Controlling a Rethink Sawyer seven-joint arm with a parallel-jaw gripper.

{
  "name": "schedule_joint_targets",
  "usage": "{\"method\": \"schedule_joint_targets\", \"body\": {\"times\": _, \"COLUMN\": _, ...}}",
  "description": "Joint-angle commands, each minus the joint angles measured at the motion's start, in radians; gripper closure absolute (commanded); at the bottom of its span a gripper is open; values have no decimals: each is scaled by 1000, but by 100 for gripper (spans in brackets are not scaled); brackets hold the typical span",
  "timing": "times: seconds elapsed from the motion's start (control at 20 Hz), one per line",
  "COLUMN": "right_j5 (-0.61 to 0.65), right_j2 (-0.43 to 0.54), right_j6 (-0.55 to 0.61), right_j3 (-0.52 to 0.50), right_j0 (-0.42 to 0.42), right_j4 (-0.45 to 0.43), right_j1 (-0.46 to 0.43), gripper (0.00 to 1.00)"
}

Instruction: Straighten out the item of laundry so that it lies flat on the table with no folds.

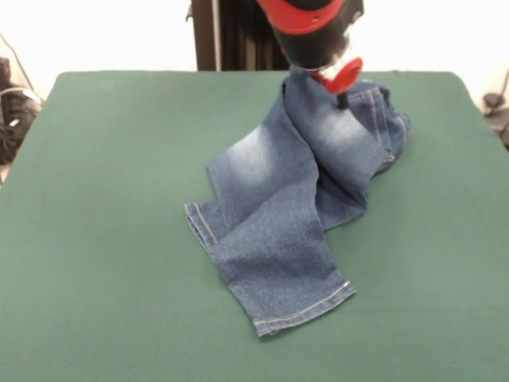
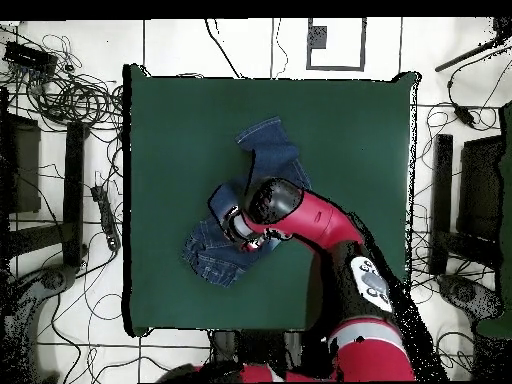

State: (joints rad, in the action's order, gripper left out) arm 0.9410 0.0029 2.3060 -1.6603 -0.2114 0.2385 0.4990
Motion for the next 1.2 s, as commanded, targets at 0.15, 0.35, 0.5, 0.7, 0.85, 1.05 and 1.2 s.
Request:
{"method": "schedule_joint_targets", "body": {"times": 0.15, "right_j5": -23, "right_j2": 136, "right_j6": -54, "right_j3": -35, "right_j0": -31, "right_j4": -15, "right_j1": -69, "gripper": 0}}
{"method": "schedule_joint_targets", "body": {"times": 0.35, "right_j5": 25, "right_j2": 147, "right_j6": -122, "right_j3": 59, "right_j0": -57, "right_j4": -70, "right_j1": -51, "gripper": 0}}
{"method": "schedule_joint_targets", "body": {"times": 0.5, "right_j5": -73, "right_j2": 122, "right_j6": -209, "right_j3": 226, "right_j0": -63, "right_j4": -199, "right_j1": -110, "gripper": 0}}
{"method": "schedule_joint_targets", "body": {"times": 0.7, "right_j5": -381, "right_j2": 176, "right_j6": -404, "right_j3": 389, "right_j0": -113, "right_j4": -450, "right_j1": -262, "gripper": 0}}
{"method": "schedule_joint_targets", "body": {"times": 0.85, "right_j5": -595, "right_j2": 182, "right_j6": -335, "right_j3": 458, "right_j0": -124, "right_j4": -590, "right_j1": -323, "gripper": 0}}
{"method": "schedule_joint_targets", "body": {"times": 1.05, "right_j5": -715, "right_j2": 166, "right_j6": -245, "right_j3": 527, "right_j0": -119, "right_j4": -736, "right_j1": -351, "gripper": 0}}
{"method": "schedule_joint_targets", "body": {"times": 1.2, "right_j5": -753, "right_j2": 136, "right_j6": -158, "right_j3": 555, "right_j0": -100, "right_j4": -795, "right_j1": -351, "gripper": 0}}
